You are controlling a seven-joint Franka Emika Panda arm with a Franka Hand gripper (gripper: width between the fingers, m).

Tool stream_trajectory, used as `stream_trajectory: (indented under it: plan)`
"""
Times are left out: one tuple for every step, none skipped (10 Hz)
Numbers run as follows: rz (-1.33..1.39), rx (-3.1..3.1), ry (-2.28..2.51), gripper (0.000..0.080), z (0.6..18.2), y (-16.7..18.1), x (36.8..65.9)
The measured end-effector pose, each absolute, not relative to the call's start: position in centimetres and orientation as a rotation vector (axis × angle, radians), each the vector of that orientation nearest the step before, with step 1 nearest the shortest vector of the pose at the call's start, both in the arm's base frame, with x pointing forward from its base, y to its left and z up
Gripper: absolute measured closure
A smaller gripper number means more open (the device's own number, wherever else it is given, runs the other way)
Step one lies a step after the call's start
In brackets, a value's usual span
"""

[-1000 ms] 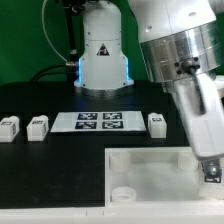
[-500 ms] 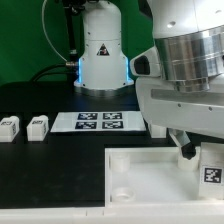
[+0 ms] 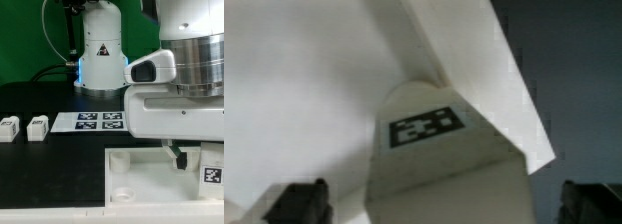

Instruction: Assemble one leg

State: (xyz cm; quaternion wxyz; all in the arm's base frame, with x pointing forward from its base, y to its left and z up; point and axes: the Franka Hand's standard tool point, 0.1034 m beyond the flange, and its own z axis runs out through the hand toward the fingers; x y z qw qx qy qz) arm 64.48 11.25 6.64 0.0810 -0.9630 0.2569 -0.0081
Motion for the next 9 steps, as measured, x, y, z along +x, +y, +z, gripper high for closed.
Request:
stream_trajectory:
  plan:
    - [-0.02, -2.867, 0.803, 0.024, 6.62, 11.28, 64.47]
    - [-0.002, -2.808, 0.965, 0.024, 6.62, 11.44, 64.45]
    - [0.011, -2.768, 1.078, 0.044, 6.59, 11.42, 64.4]
    - [0.019, -2.733, 1.167, 0.0498, 6.56, 11.26, 64.38]
    - [0.036, -2.651, 1.335, 0.0498, 6.52, 11.13, 64.38]
    - [0.053, -2.558, 1.478, 0.0498, 6.45, 10.86, 64.39]
    - [0.068, -2.481, 1.581, 0.0498, 6.4, 10.69, 64.37]
    - [0.104, -2.335, 1.766, 0.0498, 6.38, 10.56, 64.32]
    - [0.148, -2.15, 1.959, 0.0498, 6.33, 10.58, 64.19]
